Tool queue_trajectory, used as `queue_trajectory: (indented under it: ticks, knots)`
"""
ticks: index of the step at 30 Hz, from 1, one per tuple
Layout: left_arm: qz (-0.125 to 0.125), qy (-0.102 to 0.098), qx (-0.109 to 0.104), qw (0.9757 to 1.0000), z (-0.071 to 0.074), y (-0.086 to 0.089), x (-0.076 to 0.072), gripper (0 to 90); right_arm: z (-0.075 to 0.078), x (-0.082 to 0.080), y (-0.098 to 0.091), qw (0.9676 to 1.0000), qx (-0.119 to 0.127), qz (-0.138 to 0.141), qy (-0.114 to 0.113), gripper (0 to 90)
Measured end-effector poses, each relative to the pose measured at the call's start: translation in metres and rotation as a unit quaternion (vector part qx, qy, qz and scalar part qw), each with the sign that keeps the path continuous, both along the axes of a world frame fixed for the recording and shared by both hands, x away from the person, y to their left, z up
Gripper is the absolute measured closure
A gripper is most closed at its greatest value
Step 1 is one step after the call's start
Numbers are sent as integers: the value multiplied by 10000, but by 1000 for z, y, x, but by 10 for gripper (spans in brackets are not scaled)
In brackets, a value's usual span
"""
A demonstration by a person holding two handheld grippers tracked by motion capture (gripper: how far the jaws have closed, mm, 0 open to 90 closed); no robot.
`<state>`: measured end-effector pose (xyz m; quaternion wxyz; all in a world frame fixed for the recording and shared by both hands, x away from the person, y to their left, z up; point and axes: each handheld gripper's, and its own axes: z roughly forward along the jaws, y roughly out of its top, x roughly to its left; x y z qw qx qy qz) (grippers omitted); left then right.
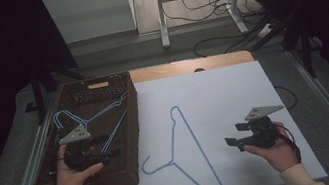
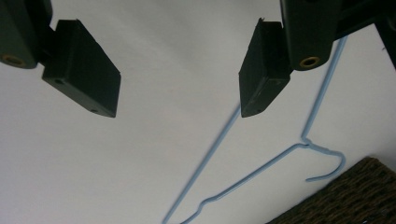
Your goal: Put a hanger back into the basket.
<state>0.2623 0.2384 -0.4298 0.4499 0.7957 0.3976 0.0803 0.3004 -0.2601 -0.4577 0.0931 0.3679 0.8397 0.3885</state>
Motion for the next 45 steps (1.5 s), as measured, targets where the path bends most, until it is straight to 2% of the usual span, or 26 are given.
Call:
queue_trajectory:
  ticks: [7, 11, 12, 16, 20, 24, 29, 38, 45]
  knots:
    - [-48, -1, -9, 10000, -1, -4, -3, 244, -1, -5, 22, 9996, -124, 247, 51, 293]
    - [-67, 4, 10, 10000, -1, -6, -4, 244, -7, -12, 46, 9987, -265, 413, 121, 296]
    - [-69, 9, 12, 10000, -1, -7, -5, 244, -7, -12, 46, 9987, -265, 413, 121, 296]
    - [-122, 32, -13, 9999, -2, -10, -6, 243, -12, -20, 74, 9969, -497, 592, 178, 306]
    - [-156, 26, 23, 9999, -3, -13, -6, 243, -17, -22, 89, 9955, -611, 700, 207, 319]
    - [-154, 53, 35, 9999, -5, -14, -7, 243, -20, -23, 97, 9942, -757, 736, 207, 327]
    - [-158, 62, 60, 9998, -6, -15, -6, 243, -23, -24, 101, 9932, -818, 791, 241, 334]
    - [-177, 85, 86, 9998, -6, -15, -6, 243, -28, -28, 114, 9902, -942, 945, 415, 403]
    - [-165, 94, 73, 9998, -7, -15, -6, 243, -32, -32, 127, 9876, -1071, 1037, 495, 421]
